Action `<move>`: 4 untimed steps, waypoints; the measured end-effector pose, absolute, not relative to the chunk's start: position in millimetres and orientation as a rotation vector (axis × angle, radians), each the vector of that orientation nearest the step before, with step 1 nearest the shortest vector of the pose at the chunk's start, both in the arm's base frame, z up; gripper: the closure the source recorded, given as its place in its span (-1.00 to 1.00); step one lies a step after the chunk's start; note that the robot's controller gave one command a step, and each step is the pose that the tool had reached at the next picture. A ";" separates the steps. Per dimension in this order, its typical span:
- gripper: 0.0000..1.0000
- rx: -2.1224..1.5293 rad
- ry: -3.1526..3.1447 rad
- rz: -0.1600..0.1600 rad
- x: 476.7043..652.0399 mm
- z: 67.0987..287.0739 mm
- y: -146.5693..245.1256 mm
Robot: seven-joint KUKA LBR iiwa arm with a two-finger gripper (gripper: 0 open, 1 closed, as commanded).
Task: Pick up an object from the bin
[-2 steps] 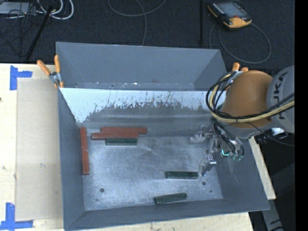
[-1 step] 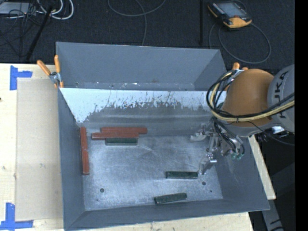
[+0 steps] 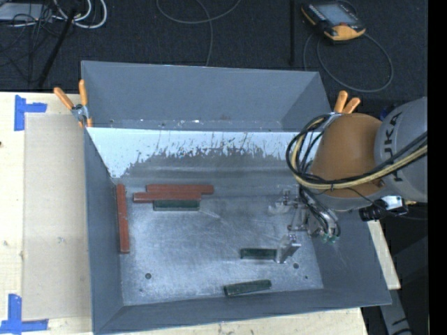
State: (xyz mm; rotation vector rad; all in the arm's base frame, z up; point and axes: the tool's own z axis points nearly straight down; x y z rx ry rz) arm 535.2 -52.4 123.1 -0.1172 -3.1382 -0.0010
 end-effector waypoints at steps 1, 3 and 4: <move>-1.00 -0.396 -3.115 -0.001 524.5 133.1 -43.6; -1.00 -0.542 -3.094 -0.001 511.0 74.5 -20.8; 1.00 -0.576 -3.088 0.002 528.6 74.4 -17.4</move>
Offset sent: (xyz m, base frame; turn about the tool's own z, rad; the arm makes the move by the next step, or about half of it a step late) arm -0.0190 0.0233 0.0038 0.1143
